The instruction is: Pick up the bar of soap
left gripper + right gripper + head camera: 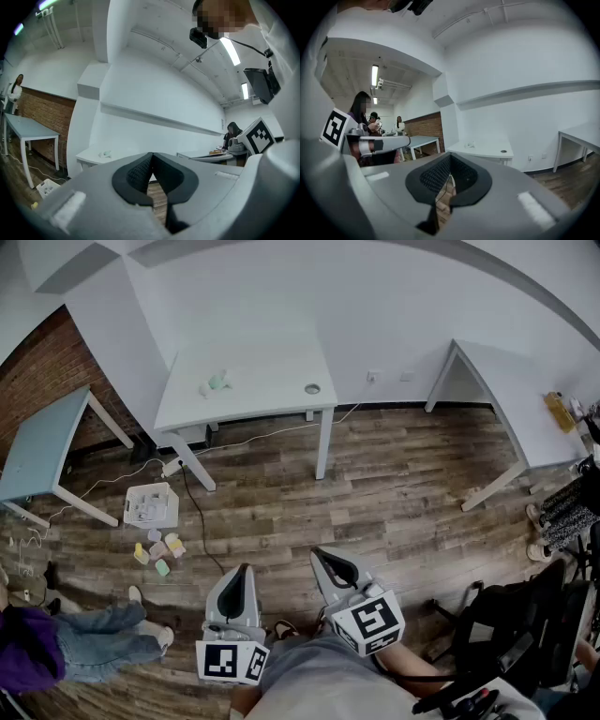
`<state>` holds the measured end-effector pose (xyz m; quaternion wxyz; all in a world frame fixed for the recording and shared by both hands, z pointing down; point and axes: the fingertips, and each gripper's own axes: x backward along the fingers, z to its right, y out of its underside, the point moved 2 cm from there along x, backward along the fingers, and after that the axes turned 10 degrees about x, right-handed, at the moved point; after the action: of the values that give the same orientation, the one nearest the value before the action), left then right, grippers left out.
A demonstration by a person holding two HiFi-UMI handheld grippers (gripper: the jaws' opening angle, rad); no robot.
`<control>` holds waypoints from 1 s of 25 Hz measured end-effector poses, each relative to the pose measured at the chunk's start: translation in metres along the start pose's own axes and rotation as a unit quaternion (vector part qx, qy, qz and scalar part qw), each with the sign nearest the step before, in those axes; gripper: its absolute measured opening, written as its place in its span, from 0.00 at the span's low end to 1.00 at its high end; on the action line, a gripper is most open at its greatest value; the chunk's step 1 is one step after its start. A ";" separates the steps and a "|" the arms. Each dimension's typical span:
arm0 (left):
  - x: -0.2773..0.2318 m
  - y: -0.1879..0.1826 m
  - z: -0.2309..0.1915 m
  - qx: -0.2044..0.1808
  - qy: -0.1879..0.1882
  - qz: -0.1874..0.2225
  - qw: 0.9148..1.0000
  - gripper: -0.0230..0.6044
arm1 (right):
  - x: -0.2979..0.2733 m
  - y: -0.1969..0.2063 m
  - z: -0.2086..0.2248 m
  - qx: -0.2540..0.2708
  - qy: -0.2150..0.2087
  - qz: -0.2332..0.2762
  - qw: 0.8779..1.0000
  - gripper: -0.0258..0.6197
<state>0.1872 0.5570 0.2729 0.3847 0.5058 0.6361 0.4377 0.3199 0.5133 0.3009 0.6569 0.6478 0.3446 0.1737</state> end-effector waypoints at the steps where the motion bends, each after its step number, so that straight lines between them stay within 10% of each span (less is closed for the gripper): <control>1: -0.001 0.001 0.000 -0.001 -0.003 -0.001 1.000 0.04 | -0.002 0.002 0.000 0.001 -0.007 0.002 1.000 0.04; 25: -0.044 0.021 0.034 -0.023 -0.014 -0.008 1.000 0.04 | 0.001 0.018 0.044 -0.017 -0.049 0.015 0.999 0.04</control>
<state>0.2340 0.5217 0.2844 0.4083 0.4982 0.6244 0.4418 0.3539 0.4833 0.3145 0.6812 0.6493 0.2992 0.1577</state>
